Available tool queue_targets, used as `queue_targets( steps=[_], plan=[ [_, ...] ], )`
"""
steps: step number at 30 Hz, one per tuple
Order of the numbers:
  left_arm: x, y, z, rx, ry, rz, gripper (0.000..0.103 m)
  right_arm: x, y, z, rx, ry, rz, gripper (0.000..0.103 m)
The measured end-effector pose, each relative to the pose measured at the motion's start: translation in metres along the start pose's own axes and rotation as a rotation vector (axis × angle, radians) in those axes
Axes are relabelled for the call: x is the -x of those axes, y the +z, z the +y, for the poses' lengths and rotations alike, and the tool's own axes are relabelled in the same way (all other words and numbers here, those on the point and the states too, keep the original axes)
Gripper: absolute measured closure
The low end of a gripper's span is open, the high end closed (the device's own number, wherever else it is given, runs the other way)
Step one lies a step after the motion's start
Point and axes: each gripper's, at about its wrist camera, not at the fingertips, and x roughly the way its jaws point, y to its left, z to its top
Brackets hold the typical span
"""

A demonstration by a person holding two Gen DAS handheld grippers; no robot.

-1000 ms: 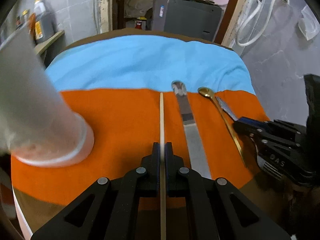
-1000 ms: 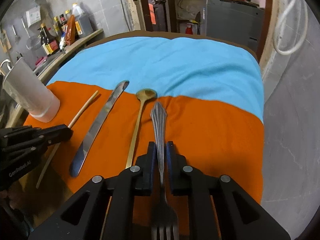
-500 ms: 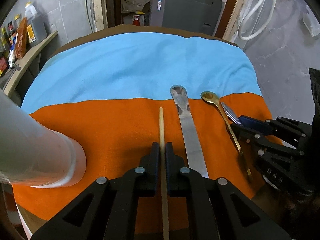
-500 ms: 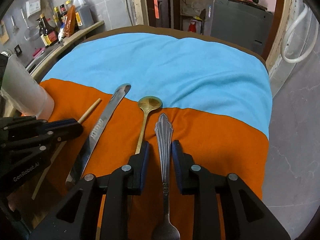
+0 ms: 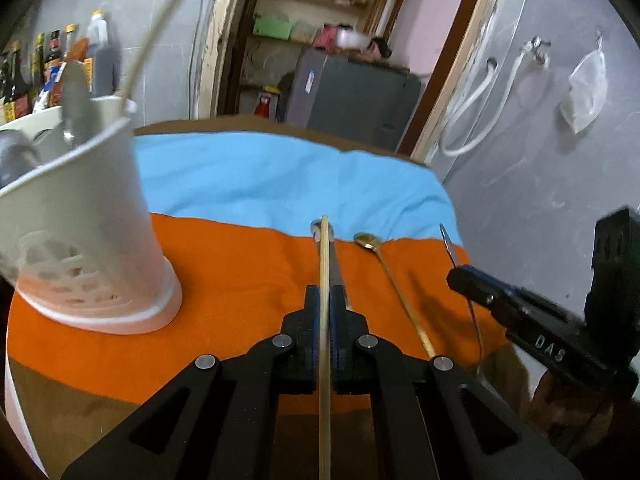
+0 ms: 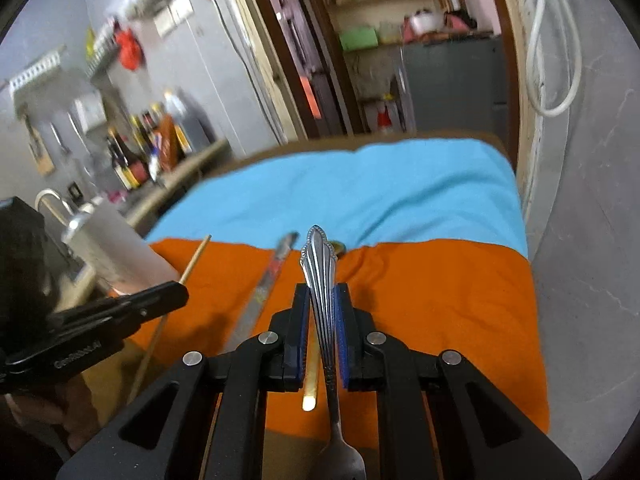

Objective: Organize utensils
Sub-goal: 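Lift the chopstick and fork and carry them toward the white holder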

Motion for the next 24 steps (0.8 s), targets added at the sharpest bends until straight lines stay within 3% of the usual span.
queue_targets(
  steps=[8,24],
  plan=[
    [0.027,0.002,-0.003,0.014,-0.003,-0.099,0.101,0.024,-0.009,0.011,-0.031,0.022,-0.107,0.093],
    [0.083,0.021,-0.001,0.007,-0.035,-0.264,0.101,0.058,0.01,0.052,0.002,0.08,-0.279,0.093]
  ],
)
